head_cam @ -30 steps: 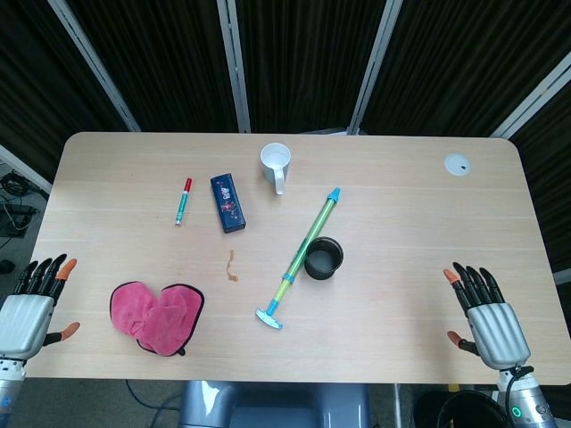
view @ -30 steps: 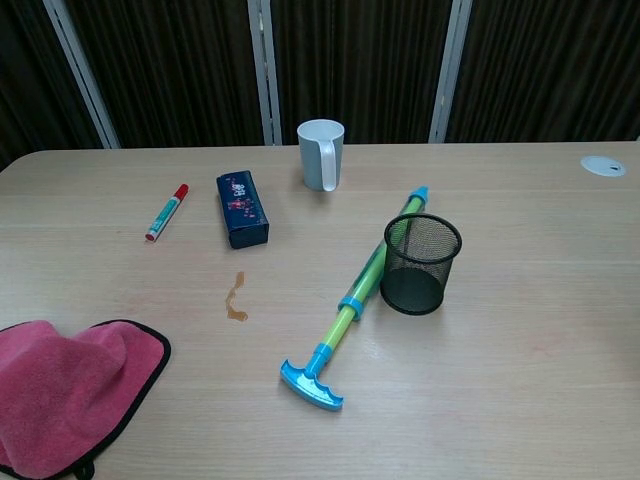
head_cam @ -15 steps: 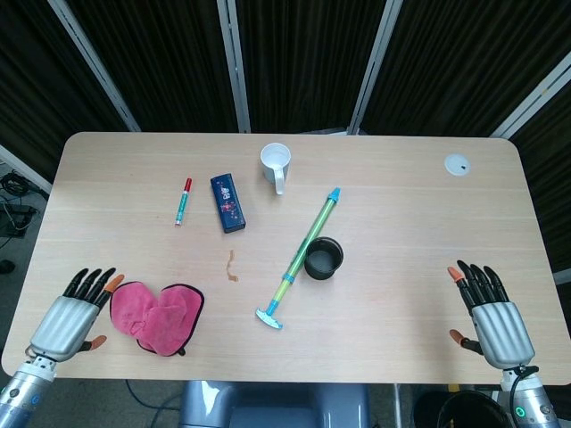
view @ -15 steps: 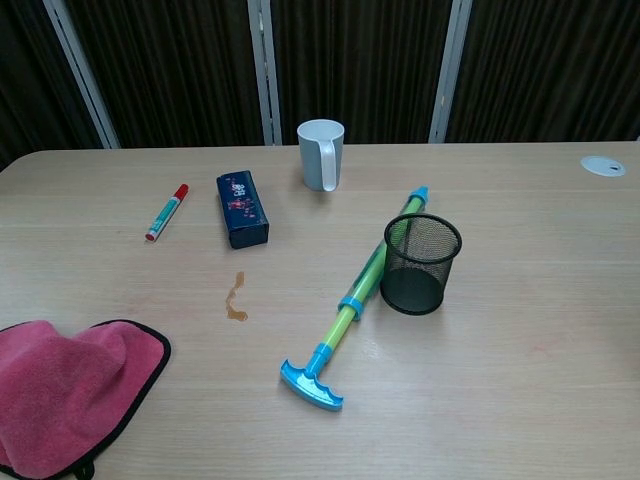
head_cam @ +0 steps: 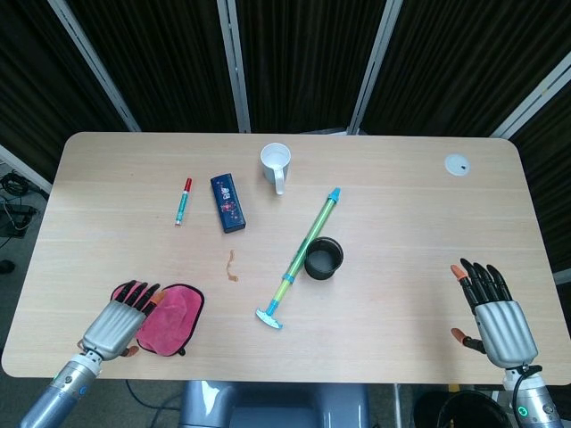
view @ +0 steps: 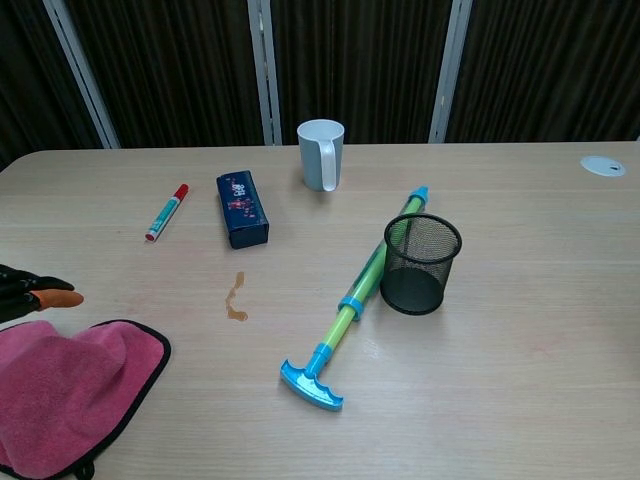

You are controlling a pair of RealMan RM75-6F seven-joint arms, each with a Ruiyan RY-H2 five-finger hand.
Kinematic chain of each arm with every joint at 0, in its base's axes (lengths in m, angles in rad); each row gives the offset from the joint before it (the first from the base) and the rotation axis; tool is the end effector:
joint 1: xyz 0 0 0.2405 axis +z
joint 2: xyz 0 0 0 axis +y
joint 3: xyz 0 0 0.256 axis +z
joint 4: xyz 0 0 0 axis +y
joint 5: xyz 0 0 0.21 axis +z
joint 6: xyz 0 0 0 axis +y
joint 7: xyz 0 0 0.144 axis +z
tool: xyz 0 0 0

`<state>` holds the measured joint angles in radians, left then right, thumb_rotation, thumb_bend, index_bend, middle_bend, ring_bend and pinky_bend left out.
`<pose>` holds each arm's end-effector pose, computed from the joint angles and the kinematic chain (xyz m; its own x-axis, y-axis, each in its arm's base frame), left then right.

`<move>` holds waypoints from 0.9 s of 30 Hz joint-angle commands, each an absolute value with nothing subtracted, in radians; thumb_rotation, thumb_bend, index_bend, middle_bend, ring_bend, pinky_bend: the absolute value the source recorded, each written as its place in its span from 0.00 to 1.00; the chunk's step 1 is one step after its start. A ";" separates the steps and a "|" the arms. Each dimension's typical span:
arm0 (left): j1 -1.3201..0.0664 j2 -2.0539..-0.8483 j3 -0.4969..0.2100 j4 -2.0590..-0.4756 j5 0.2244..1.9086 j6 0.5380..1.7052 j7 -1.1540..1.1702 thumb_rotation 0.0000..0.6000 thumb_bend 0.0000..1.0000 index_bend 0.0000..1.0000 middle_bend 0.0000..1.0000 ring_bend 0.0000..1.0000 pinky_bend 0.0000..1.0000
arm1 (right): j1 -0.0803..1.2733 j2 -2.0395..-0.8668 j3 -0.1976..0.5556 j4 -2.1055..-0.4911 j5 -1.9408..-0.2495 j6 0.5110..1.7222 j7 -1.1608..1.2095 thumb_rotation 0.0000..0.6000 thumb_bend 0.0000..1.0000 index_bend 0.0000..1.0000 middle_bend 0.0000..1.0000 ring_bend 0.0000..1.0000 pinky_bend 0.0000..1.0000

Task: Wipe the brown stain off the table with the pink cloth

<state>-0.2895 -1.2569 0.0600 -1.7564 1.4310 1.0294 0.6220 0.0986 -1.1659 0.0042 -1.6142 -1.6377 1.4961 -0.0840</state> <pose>-0.2566 0.1860 0.0334 0.7238 0.3497 0.5948 0.6888 -0.4178 -0.5925 -0.2885 -0.1734 0.1320 0.4387 -0.0213 0.8984 -0.8884 -0.1609 0.4300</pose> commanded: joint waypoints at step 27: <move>-0.471 -1.541 -0.108 -1.422 1.511 1.093 0.403 1.00 0.45 0.88 0.63 0.56 0.56 | 0.104 -1.183 0.014 -1.586 -1.604 1.471 -0.089 1.00 0.00 0.00 0.00 0.00 0.00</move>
<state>-0.4505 -1.5326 -0.0879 -1.4198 1.5163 1.1031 0.3969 0.1038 -1.1828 0.0135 -1.5864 -1.6047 1.4718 -0.0881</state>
